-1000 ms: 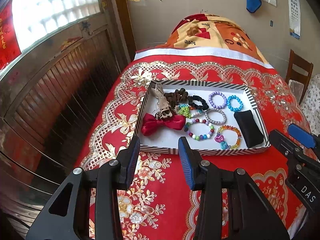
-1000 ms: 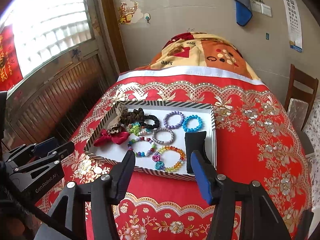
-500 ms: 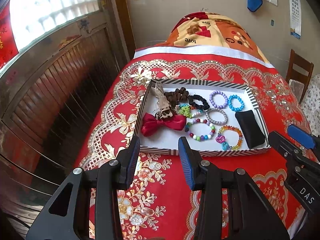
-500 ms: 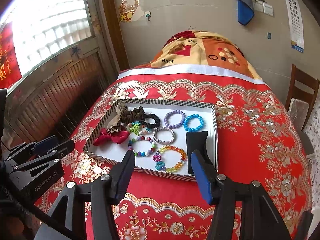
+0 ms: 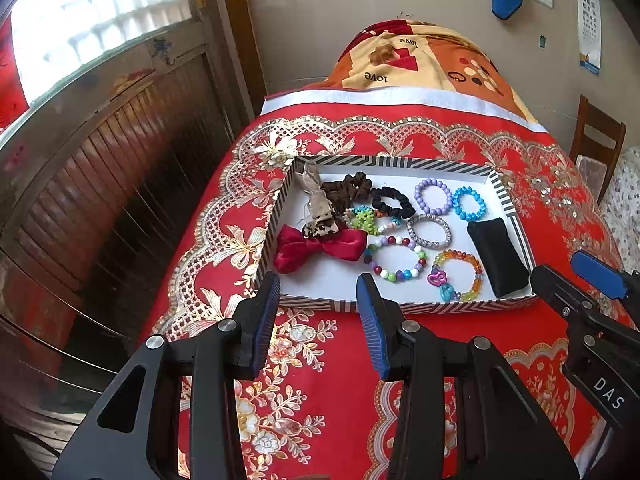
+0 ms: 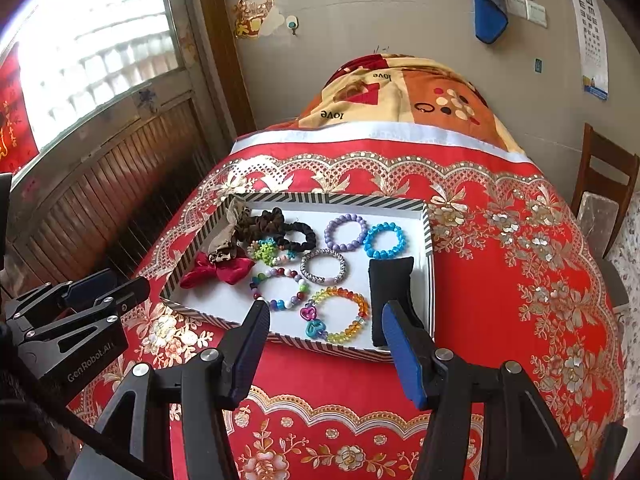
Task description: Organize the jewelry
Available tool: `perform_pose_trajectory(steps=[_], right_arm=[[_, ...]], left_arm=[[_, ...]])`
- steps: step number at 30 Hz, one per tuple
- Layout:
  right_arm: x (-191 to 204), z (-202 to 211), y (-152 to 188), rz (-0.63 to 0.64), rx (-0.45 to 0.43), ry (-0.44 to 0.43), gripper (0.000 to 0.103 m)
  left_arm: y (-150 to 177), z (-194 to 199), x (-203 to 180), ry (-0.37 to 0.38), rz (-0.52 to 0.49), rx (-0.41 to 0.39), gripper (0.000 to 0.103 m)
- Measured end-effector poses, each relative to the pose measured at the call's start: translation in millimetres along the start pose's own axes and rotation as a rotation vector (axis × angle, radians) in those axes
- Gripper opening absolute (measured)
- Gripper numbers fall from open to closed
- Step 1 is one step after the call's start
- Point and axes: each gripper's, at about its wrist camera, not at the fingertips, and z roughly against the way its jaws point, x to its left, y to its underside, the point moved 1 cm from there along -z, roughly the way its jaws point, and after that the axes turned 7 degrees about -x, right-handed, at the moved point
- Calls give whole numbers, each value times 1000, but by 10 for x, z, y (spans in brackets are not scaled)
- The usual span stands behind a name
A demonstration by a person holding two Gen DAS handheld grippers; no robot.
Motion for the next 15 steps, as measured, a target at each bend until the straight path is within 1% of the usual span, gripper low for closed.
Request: perform_pose_trajectory(steps=[15], right_arm=[[-30, -66, 4, -2, 16, -5, 57]], left_arm=[[3, -56, -36, 4, 0, 18, 39]])
